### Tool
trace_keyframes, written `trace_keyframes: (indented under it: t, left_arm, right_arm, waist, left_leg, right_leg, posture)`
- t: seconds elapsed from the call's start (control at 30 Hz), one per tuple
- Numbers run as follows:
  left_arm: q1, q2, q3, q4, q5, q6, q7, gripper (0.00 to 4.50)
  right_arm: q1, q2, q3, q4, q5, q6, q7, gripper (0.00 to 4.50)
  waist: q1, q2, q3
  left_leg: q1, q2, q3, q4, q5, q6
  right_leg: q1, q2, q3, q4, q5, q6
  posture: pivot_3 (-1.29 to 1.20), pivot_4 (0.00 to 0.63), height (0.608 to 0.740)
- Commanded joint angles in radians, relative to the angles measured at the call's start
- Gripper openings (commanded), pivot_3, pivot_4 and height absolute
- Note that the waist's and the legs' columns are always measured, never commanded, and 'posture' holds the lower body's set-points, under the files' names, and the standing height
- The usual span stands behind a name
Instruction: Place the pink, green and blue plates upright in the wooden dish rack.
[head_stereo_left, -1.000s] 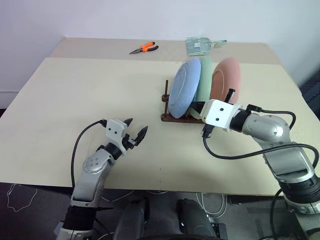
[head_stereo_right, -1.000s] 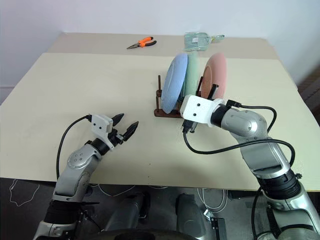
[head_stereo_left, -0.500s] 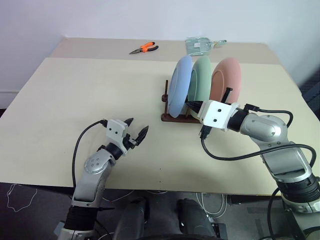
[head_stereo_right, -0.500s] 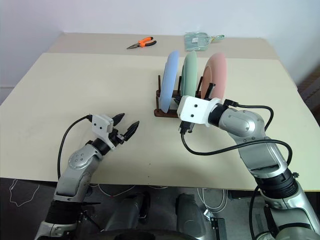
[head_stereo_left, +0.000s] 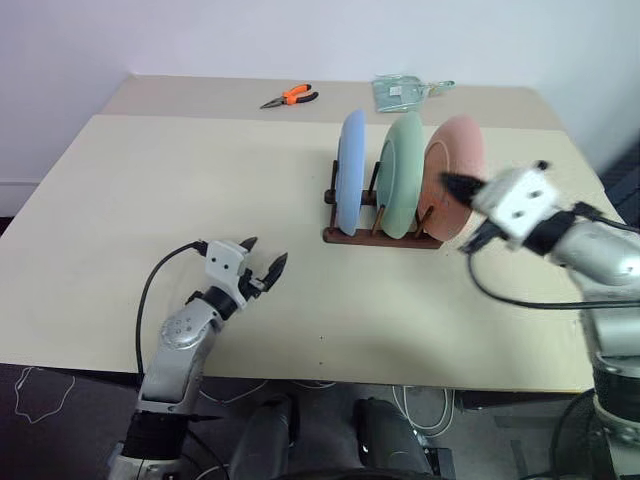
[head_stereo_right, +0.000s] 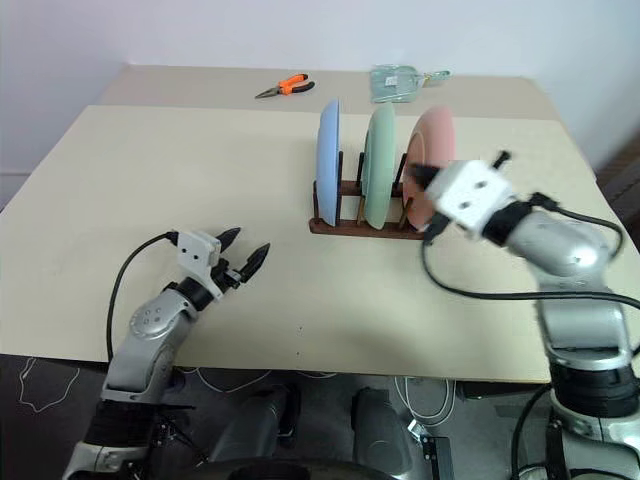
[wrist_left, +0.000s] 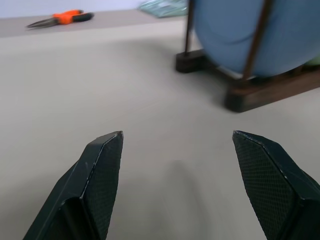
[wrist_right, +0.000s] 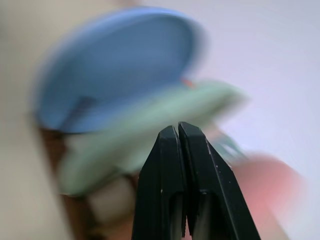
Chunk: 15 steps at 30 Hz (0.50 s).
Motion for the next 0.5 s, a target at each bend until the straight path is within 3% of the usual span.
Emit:
trace_keyframes:
  t: [0.03, 0.17, 0.37, 0.5]
  left_arm:
    - [-0.025, 0.050, 0.072, 0.046, 0.025, -0.050, 0.017, 3.59]
    - [-0.029, 0.088, 0.102, 0.090, 0.035, -0.073, 0.023, 3.59]
    - [0.015, 0.095, 0.108, 0.095, 0.058, -0.076, 0.051, 3.59]
    - [0.049, 0.090, 0.104, 0.070, 0.059, -0.069, 0.061, 3.59]
  right_arm:
    - [0.050, 0.027, -0.159, 0.071, 0.067, -0.059, -0.049, 0.04]
    - [0.098, 0.058, -0.201, 0.158, 0.082, -0.097, -0.094, 0.04]
    - [0.197, 0.107, -0.071, 0.287, 0.018, -0.160, -0.104, 0.04]
    - [0.184, 0.138, -0.019, 0.387, 0.005, -0.209, -0.132, 0.04]
  waist:
    - [-0.002, 0.000, 0.000]
    - [-0.006, 0.001, 0.000]
    - [-0.007, 0.002, -0.001]
    - [-0.008, 0.005, -0.002]
  left_leg:
    - [0.000, 0.000, 0.000, 0.000, 0.000, 0.000]
    - [0.000, 0.000, 0.001, 0.000, 0.000, 0.000]
    - [0.001, 0.000, 0.001, 0.000, 0.000, 0.000]
    - [0.001, 0.000, 0.001, 0.001, 0.000, 0.000]
  right_leg:
    - [0.000, 0.000, 0.000, 0.000, 0.000, 0.000]
    - [0.000, 0.000, 0.001, 0.001, 0.000, 0.000]
    - [0.000, 0.000, 0.001, 0.001, 0.000, 0.000]
    - [0.000, 0.000, 0.001, 0.002, 0.000, 0.000]
  posture:
    - [0.00, 0.150, 0.738]
    - [0.00, 0.150, 0.738]
    - [0.00, 0.150, 0.738]
    - [0.00, 0.150, 0.738]
